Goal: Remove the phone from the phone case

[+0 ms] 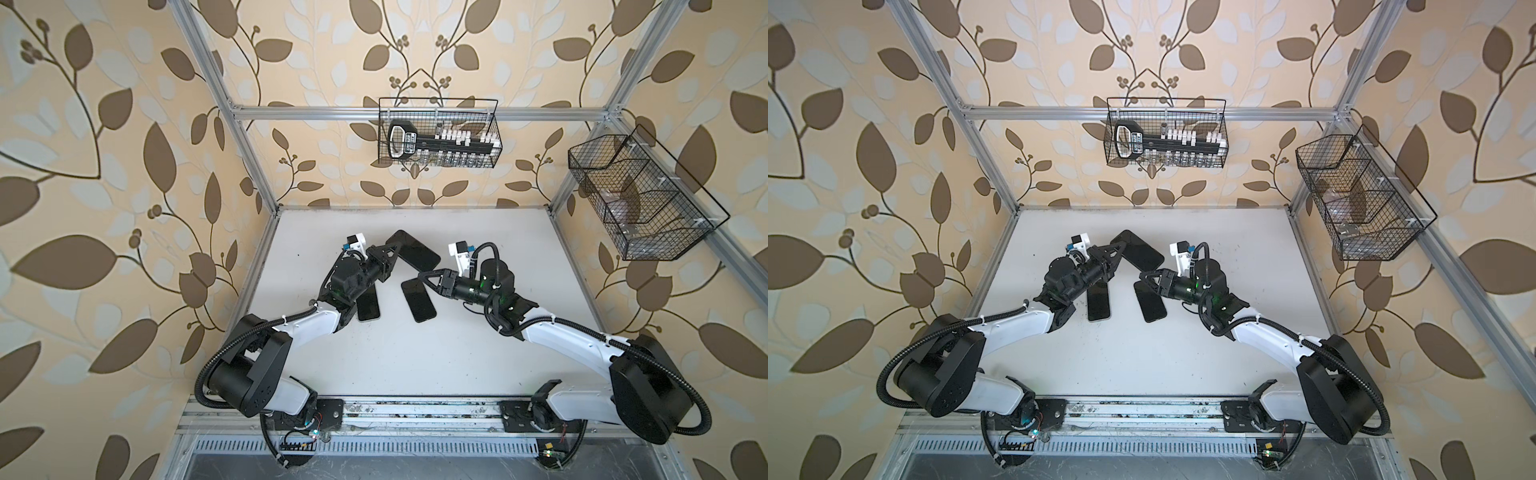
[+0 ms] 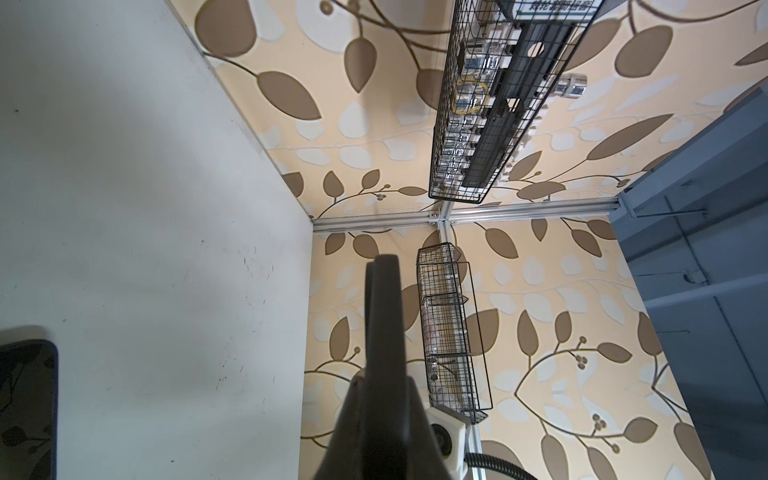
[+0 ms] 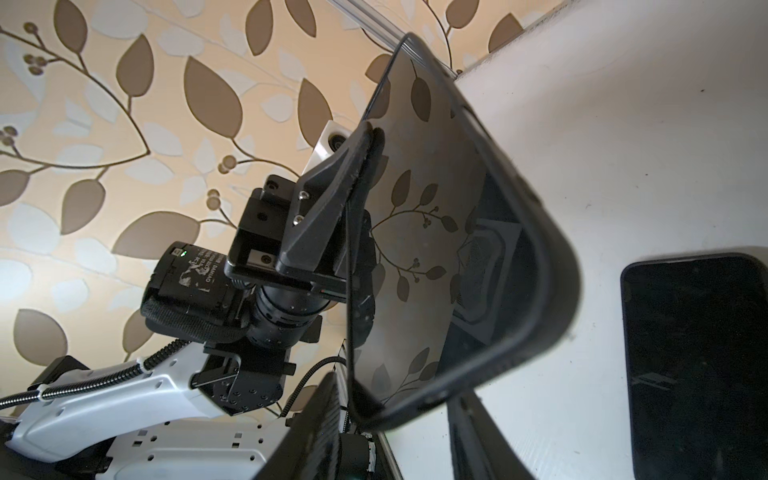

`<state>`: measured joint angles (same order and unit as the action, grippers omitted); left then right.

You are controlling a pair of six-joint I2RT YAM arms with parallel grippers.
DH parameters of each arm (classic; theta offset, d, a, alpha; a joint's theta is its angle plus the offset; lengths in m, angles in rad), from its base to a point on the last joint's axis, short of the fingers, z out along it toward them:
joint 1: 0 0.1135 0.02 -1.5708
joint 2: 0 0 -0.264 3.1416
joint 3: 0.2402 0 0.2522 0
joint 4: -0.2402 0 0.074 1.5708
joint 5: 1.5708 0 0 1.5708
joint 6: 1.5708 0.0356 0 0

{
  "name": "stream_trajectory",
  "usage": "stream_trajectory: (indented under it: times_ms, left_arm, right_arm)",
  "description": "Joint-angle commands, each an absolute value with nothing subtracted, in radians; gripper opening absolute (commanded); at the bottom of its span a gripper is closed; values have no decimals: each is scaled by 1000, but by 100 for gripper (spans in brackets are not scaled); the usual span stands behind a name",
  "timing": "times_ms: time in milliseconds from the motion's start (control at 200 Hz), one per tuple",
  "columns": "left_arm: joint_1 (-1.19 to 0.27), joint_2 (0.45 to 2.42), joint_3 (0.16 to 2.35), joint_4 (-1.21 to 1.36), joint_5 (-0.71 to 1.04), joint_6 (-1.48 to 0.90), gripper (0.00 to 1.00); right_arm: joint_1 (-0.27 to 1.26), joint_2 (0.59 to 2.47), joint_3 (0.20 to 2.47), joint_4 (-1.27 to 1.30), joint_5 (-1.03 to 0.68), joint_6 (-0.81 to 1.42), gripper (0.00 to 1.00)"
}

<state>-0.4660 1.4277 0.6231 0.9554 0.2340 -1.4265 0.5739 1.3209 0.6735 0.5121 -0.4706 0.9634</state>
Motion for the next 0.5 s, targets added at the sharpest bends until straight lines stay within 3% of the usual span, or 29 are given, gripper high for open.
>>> stream_trajectory:
  times_ms: [0,495]
  left_arm:
    - [-475,1390,625,1089,231,-1455,0]
    - [-477,1394,622,1111,227,-1468,0]
  right_arm:
    - [580,1334,708,566,-456,982,37]
    - [583,1341,698,581,-451,983,23]
